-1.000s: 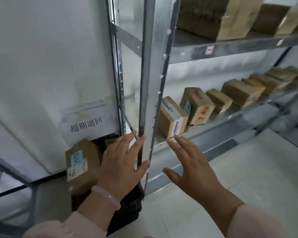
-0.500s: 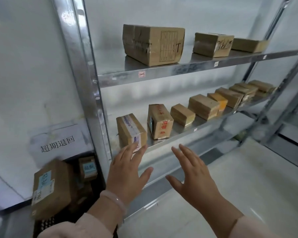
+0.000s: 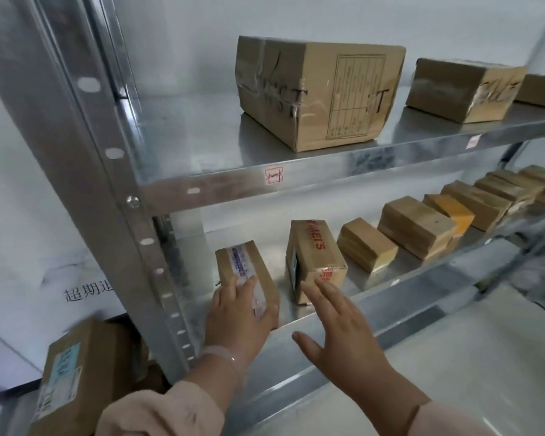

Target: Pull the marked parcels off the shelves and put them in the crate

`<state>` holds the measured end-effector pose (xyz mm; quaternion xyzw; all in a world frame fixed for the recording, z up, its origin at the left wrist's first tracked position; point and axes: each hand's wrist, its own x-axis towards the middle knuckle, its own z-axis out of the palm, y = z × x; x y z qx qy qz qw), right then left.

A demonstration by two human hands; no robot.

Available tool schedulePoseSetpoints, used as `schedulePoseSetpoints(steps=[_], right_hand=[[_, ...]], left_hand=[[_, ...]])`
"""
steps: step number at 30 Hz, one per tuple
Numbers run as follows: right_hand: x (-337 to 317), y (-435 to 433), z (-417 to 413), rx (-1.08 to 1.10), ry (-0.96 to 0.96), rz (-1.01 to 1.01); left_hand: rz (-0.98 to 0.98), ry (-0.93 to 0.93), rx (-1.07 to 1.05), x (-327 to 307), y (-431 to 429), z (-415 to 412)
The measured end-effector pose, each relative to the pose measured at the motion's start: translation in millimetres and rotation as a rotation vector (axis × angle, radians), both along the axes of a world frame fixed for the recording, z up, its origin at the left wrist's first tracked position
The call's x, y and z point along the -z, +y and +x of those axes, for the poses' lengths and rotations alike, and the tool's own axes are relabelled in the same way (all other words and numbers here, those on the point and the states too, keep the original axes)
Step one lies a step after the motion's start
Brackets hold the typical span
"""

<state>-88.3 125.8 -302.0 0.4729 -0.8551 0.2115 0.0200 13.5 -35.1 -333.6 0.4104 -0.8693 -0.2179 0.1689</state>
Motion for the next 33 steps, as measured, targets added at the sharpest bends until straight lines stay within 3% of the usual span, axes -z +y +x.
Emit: schedulePoseSetpoints(steps=[3,8,12,15,21,25,28,30,33], right_hand=[[9,-22,-16,-0.002,-0.012,0.005],[18,-40,-34,-0.067,-0.053,0.029],[16,-51,-50,-0.167,-0.127,0.012],[11,-61,-59,-0.256,-0.211,0.007],[-6,-85,-70,-0.29,-0.437,-0.024],[-16,-94,-71,-0.253,-0.925,-0.058],[-20,-97,-73,-0.289,-1.146,-0.033],[-20,-101,-74,-0.346,-1.173,-0.043],[-18,-107,-73,-0.354,-1.001,-0.097]], left_hand=[[-0.002,-0.068,-0.083,0,-19,-26],[0.151,-0.203,-0.172,8,-36,-53],[0.234,-0.122,-0.246,15,-43,-46],[0.34,0.112,-0.252,12,-46,-31],[0.669,0.781,-0.275,-8,-30,-14],[0.874,1.071,-0.216,-14,-23,-10],[1.061,1.257,-0.306,-15,-20,-16],[1.101,1.253,-0.41,-14,-17,-18],[0.77,0.861,-0.434,-16,-17,-14]])
